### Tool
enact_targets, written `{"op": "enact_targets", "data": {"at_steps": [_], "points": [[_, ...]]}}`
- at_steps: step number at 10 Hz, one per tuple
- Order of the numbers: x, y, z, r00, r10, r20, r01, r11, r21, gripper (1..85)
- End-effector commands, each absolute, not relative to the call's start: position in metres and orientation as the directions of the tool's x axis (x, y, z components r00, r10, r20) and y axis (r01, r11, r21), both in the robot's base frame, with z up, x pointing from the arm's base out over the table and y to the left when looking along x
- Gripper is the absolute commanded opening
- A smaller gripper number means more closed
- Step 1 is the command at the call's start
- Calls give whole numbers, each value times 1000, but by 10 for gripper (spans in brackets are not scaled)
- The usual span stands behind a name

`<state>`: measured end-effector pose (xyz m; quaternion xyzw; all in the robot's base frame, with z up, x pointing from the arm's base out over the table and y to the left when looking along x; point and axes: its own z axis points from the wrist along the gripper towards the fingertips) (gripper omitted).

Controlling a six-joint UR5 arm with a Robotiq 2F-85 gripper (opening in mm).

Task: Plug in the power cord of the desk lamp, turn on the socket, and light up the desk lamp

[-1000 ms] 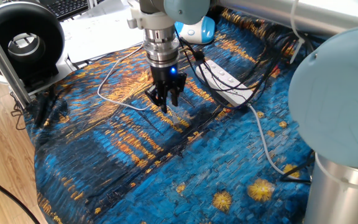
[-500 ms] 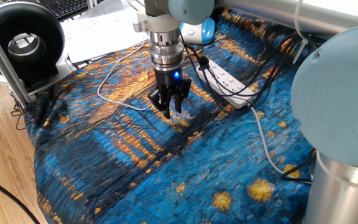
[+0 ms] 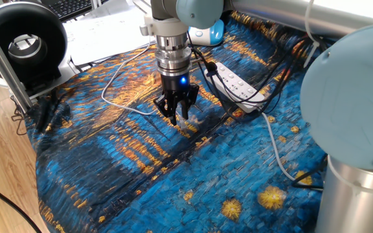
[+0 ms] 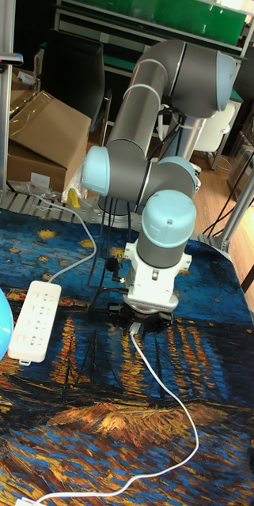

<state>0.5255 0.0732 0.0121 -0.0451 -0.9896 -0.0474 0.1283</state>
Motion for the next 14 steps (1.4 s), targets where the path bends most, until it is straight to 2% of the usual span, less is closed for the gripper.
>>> {"op": "enact_targets", "data": {"at_steps": [1, 6, 14], "points": [[528, 74, 11, -961, 94, 261, 121, 988, 92, 393], [524, 63, 10, -953, 133, 274, 150, 988, 45, 367], [526, 69, 9, -950, 139, 279, 163, 984, 65, 357]]}}
